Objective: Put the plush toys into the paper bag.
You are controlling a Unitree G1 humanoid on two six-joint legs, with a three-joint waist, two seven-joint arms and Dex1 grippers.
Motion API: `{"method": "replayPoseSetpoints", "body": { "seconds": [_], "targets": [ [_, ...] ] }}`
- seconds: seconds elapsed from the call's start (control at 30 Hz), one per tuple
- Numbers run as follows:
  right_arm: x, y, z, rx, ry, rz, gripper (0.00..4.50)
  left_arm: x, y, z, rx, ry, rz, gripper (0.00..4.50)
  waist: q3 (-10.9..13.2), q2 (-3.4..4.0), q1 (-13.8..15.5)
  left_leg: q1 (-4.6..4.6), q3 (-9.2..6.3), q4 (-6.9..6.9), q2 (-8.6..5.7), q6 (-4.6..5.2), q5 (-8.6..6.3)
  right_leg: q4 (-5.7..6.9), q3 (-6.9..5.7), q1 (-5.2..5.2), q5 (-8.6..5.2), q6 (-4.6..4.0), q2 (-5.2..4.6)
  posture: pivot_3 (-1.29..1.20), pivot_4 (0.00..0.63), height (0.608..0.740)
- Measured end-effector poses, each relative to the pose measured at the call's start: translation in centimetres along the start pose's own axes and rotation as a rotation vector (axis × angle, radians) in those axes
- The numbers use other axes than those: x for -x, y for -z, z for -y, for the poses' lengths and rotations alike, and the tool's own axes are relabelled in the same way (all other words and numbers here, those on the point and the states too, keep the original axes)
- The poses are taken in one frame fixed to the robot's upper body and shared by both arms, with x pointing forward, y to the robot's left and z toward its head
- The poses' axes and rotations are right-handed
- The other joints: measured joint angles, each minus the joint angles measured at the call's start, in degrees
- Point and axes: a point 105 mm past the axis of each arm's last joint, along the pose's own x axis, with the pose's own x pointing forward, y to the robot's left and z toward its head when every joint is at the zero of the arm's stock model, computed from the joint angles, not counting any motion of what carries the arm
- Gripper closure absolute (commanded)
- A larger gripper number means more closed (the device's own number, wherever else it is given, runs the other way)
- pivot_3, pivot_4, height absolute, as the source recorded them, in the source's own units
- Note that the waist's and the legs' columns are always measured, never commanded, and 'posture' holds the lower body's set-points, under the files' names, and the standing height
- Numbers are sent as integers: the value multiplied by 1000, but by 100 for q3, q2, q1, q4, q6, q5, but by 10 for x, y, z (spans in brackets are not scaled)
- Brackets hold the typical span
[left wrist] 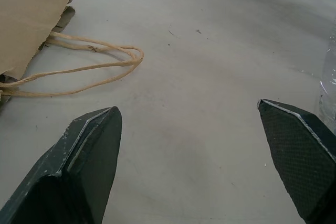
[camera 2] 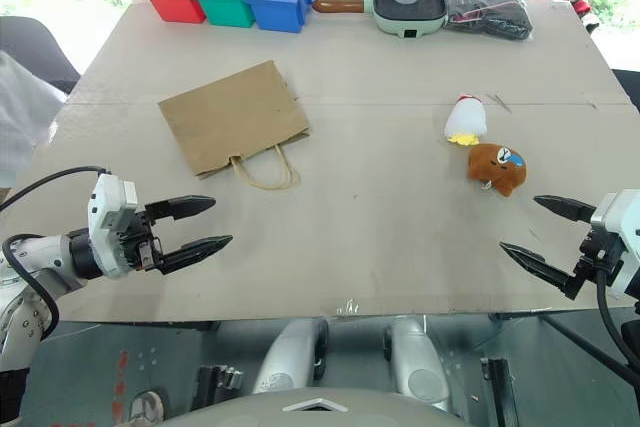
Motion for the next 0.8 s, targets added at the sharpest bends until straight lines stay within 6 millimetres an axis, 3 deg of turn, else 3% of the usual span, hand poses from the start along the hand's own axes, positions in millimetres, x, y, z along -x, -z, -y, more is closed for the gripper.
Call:
{"method": "replayPoseSetpoints", "body": {
  "seconds": [0.1, 0.2, 0.33, 0.47, 0.6, 0.63, 0.8],
  "targets": [
    [-10, -2, -4, 11, 25, 48, 0, -8, -5, -11, -55, -39, 8, 35, -5, -9, 14, 3, -7, 1, 0, 0, 0, 2, -6, 2, -1, 2, 4, 0, 150, 740],
    [-48, -19, -42, 27, -104, 170, 0, -25, -22, -32, -207, -110, 7, 35, -4, 7, 7, 1, -5, 4, -2, -2, 2, 6, 0, 0, 2, 5, 4, 0, 150, 740],
    [-61, -28, -46, 22, -113, 192, 0, -26, -14, -50, -326, -155, -84, 35, -4, -6, -22, -4, 6, 2, -5, 1, 0, -3, 9, -5, 14, -16, 0, 0, 150, 740],
    [-82, -42, -69, 15, -208, 220, 0, -36, -13, -58, -490, -121, -144, 35, -3, -6, 13, -11, -7, -3, -5, 0, 0, 2, -1, -11, 14, -18, 3, 0, 150, 740],
    [-100, -46, -64, 4, -137, 227, 0, -52, -9, -64, -577, -83, -169, 35, -3, -7, 14, -13, -3, 4, -9, 1, 0, 2, 2, -9, 15, -16, 1, 0, 150, 740],
    [-105, -47, -64, -5, -128, 229, 0, -60, -10, -64, -592, -74, -154, 569, -3, -7, 19, -13, -4, 8, -9, 1, 0, 3, 1, -9, 15, -15, 1, 0, 150, 740],
    [-113, -41, -67, -51, -111, 191, 2276, -72, -6, -61, -597, 1, -146, 2685, -6, -13, -22, -14, -5, 2, -7, 1, 0, 8, 1, -13, 16, -17, 3, 0, 150, 740]
  ]
}}
